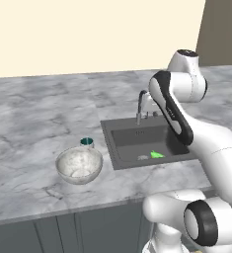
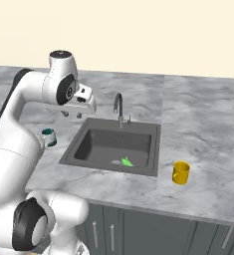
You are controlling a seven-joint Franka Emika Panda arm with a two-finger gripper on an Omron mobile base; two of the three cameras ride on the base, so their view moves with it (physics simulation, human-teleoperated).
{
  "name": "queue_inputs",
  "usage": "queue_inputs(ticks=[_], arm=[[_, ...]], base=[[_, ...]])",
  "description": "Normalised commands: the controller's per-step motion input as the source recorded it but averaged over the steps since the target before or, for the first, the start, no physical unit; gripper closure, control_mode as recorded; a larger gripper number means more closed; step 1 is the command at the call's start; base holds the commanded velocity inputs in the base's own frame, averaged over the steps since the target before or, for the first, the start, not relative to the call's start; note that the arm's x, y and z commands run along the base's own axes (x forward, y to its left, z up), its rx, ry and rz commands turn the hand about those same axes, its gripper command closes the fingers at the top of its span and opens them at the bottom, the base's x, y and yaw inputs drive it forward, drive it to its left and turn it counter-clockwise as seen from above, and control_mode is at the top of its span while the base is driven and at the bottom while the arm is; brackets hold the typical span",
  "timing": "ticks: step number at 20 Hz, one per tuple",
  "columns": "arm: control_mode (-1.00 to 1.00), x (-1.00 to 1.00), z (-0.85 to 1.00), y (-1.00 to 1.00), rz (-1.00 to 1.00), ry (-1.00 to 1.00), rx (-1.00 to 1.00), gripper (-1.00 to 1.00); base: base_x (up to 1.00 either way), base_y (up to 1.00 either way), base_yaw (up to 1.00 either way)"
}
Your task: Clear the mugs and bowl far away from the sink.
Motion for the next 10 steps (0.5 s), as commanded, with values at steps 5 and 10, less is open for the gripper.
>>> queue_inputs(ticks=[5, 10], arm=[[-1.0, -0.21, 0.0, 0.0, -0.01, 0.0, 0.0, -1.0], [-1.0, -0.63, -0.02, -0.18, -0.07, 0.0, 0.0, -1.0]], base=[[0.0, 0.0, 0.0], [0.0, 0.0, 0.0]])
